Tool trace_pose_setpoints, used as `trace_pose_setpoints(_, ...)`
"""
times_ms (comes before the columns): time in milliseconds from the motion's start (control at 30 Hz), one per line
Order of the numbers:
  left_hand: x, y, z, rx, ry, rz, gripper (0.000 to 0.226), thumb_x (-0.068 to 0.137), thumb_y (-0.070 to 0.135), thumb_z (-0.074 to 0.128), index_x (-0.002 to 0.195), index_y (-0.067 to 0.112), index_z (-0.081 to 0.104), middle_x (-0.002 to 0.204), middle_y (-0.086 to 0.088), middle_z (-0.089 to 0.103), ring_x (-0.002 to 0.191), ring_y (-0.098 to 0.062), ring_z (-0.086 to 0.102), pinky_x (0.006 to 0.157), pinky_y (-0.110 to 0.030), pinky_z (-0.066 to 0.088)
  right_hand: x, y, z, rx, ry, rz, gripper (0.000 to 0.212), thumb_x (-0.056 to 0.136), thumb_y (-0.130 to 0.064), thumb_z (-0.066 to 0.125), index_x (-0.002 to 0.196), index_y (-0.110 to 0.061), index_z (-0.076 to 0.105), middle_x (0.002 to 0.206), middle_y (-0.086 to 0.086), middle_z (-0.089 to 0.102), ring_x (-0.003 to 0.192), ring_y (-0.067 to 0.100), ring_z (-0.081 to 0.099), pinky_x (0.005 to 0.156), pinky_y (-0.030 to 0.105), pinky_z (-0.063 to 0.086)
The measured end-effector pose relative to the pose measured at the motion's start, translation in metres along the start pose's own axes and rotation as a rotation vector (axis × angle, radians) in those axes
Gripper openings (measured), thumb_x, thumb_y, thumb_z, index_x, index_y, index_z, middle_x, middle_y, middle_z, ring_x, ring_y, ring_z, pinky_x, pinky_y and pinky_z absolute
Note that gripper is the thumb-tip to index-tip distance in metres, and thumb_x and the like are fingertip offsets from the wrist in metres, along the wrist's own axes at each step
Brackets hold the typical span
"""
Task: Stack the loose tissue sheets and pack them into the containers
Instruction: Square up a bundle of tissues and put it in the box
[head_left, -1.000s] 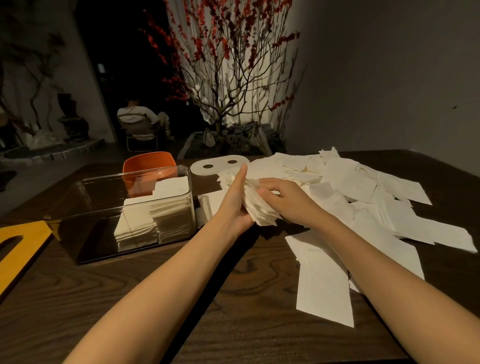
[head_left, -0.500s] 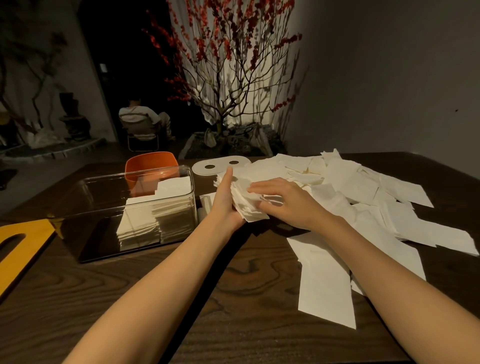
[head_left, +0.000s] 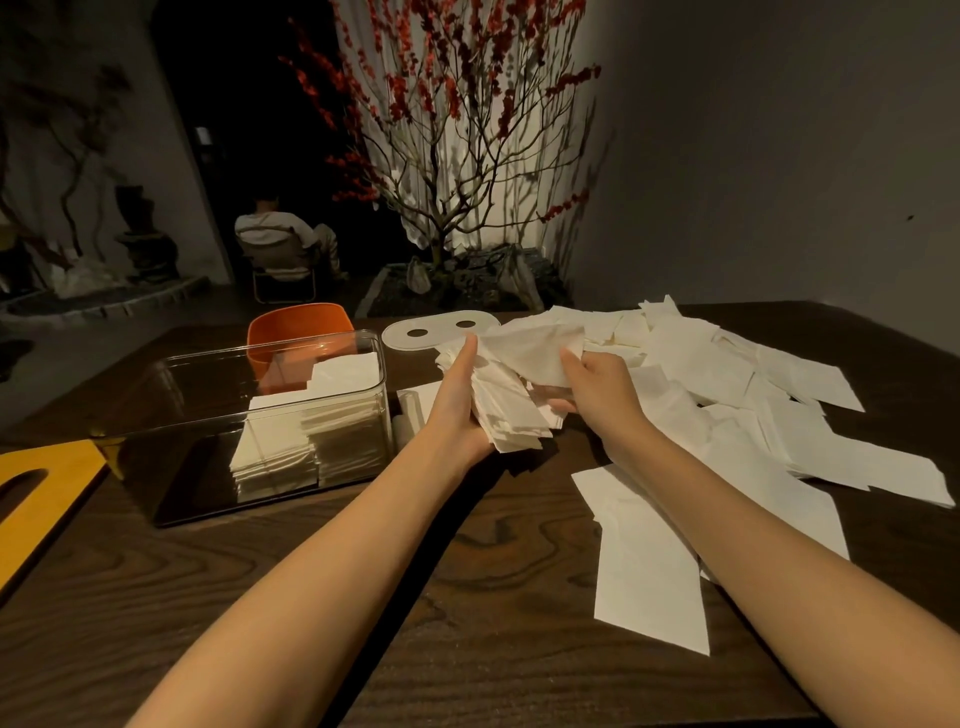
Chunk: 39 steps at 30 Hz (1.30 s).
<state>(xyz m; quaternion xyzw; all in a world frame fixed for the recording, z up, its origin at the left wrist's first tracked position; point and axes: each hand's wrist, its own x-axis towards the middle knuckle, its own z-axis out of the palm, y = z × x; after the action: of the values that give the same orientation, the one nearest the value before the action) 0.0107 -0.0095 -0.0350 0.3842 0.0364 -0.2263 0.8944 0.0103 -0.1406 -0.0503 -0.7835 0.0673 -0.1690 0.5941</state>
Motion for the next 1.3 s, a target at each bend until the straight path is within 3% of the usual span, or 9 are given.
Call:
trace_pose_setpoints(133, 0.001, -0.001, -0.002, 0.003, -0.005, -0.031, 0.046, 0.095, 0.048, 0.050, 0.094, 0.003, 0.055, 0.092, -0.022, 0.068, 0.094, -0.039, 0.060, 0.087, -0.051, 0.045, 0.001, -0.003, 0.002, -0.094, 0.168, -0.098, 0.044, 0.101, -0.029, 0.043, 0.068, -0.002, 0.054, 0.063, 0.008, 0.048, 0.064, 0.017, 0.050, 0.058, 0.025, 0.037)
trace_pose_setpoints(267, 0.003, -0.005, 0.000, 0.008, -0.028, -0.017, 0.041, 0.096, 0.044, 0.051, 0.094, 0.004, 0.060, 0.090, -0.020, 0.071, 0.095, -0.035, 0.062, 0.088, -0.049, 0.045, -0.002, 0.002, 0.003, -0.264, 0.034, -0.265, 0.041, 0.101, -0.031, 0.043, 0.062, -0.017, 0.047, 0.061, -0.003, 0.047, 0.059, 0.009, 0.044, 0.058, 0.026, 0.031)
trace_pose_setpoints(333, 0.003, -0.007, 0.001, 0.029, -0.043, -0.020, 0.041, 0.096, 0.044, 0.051, 0.095, 0.005, 0.063, 0.082, -0.020, 0.072, 0.093, -0.033, 0.063, 0.086, -0.048, 0.047, -0.005, 0.002, 0.005, -0.311, -0.143, -0.284, 0.028, 0.100, -0.033, 0.044, 0.088, -0.019, 0.065, 0.084, -0.006, 0.063, 0.077, 0.008, 0.056, 0.069, 0.027, 0.042)
trace_pose_setpoints(400, 0.004, -0.008, 0.001, 0.046, -0.051, -0.040, 0.045, 0.095, 0.047, 0.051, 0.094, 0.004, 0.064, 0.079, -0.020, 0.072, 0.090, -0.033, 0.063, 0.081, -0.047, 0.048, -0.007, 0.003, 0.006, -0.352, -0.276, -0.289, 0.037, 0.099, -0.036, 0.046, 0.131, -0.022, 0.057, 0.123, -0.007, 0.062, 0.108, 0.011, 0.058, 0.091, 0.029, 0.049)
trace_pose_setpoints(567, 0.006, -0.005, -0.003, 0.074, -0.057, -0.061, 0.051, 0.092, 0.053, 0.051, 0.101, 0.004, 0.064, 0.086, -0.020, 0.072, 0.091, -0.034, 0.064, 0.083, -0.049, 0.049, -0.005, 0.003, 0.002, -0.461, -0.396, -0.302, 0.053, 0.096, -0.031, 0.051, 0.147, -0.027, 0.036, 0.141, -0.004, 0.051, 0.121, 0.016, 0.054, 0.096, 0.027, 0.046)
trace_pose_setpoints(833, 0.010, -0.006, -0.004, 0.166, -0.064, -0.037, 0.032, 0.094, 0.037, 0.056, 0.097, 0.007, 0.066, 0.086, -0.015, 0.071, 0.088, -0.029, 0.066, 0.080, -0.045, 0.052, -0.010, 0.001, 0.001, -0.477, -0.286, -0.341, 0.049, 0.097, -0.032, 0.050, 0.144, -0.024, 0.042, 0.130, 0.000, 0.061, 0.113, 0.018, 0.059, 0.093, 0.030, 0.050)
trace_pose_setpoints(967, 0.010, -0.008, -0.003, 0.158, -0.036, -0.029, 0.029, 0.093, 0.035, 0.060, 0.101, 0.007, 0.064, 0.092, -0.016, 0.069, 0.093, -0.030, 0.064, 0.085, -0.047, 0.050, -0.004, 0.005, 0.003, -0.498, -0.156, -0.301, 0.033, 0.101, -0.030, 0.041, 0.112, -0.009, 0.064, 0.093, 0.005, 0.065, 0.082, 0.015, 0.054, 0.059, 0.015, 0.034)
trace_pose_setpoints(1067, 0.009, -0.008, -0.002, 0.087, -0.024, -0.024, 0.028, 0.095, 0.036, 0.056, 0.096, 0.009, 0.062, 0.083, -0.016, 0.071, 0.091, -0.033, 0.063, 0.079, -0.049, 0.048, -0.003, 0.007, 0.001, -0.501, -0.077, -0.320, 0.034, 0.102, -0.029, 0.039, 0.104, -0.008, 0.064, 0.072, -0.006, 0.050, 0.073, 0.013, 0.048, 0.055, 0.016, 0.026)
trace_pose_setpoints(1300, 0.013, 0.001, -0.012, -0.036, -0.022, -0.058, 0.061, 0.092, 0.056, 0.049, 0.114, -0.001, 0.057, 0.102, -0.026, 0.068, 0.106, -0.038, 0.060, 0.092, -0.051, 0.045, -0.016, 0.000, -0.002, -0.696, -0.240, -0.573, 0.039, 0.100, -0.027, 0.045, 0.139, -0.025, 0.050, 0.121, 0.002, 0.066, 0.102, 0.020, 0.061, 0.071, 0.025, 0.044)
